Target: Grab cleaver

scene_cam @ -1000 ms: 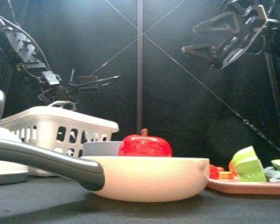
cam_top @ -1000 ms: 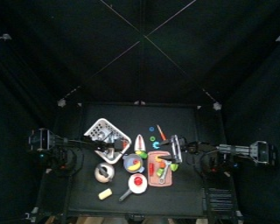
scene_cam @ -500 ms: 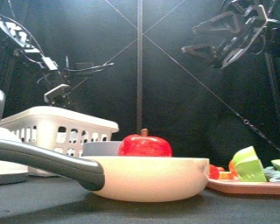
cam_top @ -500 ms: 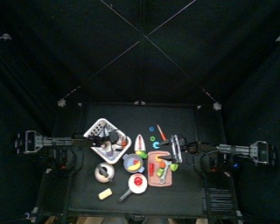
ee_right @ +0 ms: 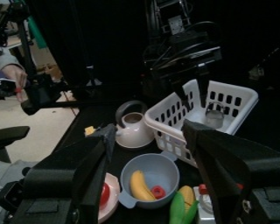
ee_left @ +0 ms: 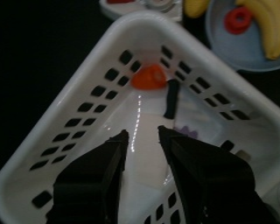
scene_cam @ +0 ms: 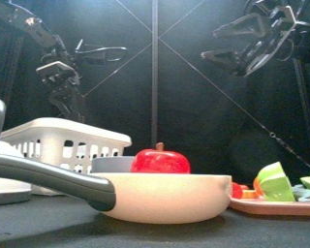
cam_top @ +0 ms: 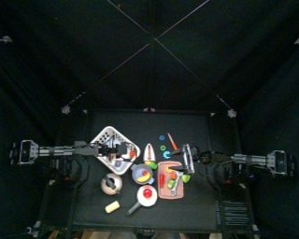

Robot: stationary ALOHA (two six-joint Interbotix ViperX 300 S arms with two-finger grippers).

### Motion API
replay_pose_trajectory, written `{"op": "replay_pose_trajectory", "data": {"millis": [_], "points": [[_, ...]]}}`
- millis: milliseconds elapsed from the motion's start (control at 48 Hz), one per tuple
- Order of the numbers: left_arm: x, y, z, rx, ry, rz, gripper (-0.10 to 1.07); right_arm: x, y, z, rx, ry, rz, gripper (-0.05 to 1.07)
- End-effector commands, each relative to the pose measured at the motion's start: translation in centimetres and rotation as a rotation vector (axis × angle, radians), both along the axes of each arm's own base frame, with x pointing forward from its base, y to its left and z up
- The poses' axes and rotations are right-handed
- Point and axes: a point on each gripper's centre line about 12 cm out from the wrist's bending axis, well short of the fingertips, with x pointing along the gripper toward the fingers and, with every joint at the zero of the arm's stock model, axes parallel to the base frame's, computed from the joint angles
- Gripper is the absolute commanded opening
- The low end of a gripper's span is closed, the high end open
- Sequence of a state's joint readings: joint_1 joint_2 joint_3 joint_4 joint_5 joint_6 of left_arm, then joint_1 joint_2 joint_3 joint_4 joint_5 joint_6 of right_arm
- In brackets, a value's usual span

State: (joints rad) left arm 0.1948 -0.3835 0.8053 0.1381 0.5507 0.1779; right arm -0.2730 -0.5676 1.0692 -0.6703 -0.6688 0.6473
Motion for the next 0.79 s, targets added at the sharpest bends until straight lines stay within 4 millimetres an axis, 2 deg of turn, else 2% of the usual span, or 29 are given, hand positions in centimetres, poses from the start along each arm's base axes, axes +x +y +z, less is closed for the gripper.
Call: {"op": "replay_pose_trajectory", "data": {"millis": [0,125,458,771], "points": [[0.4,0.3,-1.1,-0.018,-0.052,-0.001,0.76,0.0,0.0,0.5,-0.001,-0.019,0.003,0.94],[0.5,0.8,-3.1,-0.016,-0.041,-0.002,0.76,0.0,0.1,0.5,-0.003,-0.02,0.006,0.94],[1.6,1.2,-6.3,-0.036,0.038,0.002,0.76,0.0,0.0,0.5,-0.002,-0.02,0.003,0.94],[2.5,1.3,-7.6,-0.044,0.078,-0.003,0.76,0.0,0.0,0.4,-0.001,-0.016,0.003,0.94]]}}
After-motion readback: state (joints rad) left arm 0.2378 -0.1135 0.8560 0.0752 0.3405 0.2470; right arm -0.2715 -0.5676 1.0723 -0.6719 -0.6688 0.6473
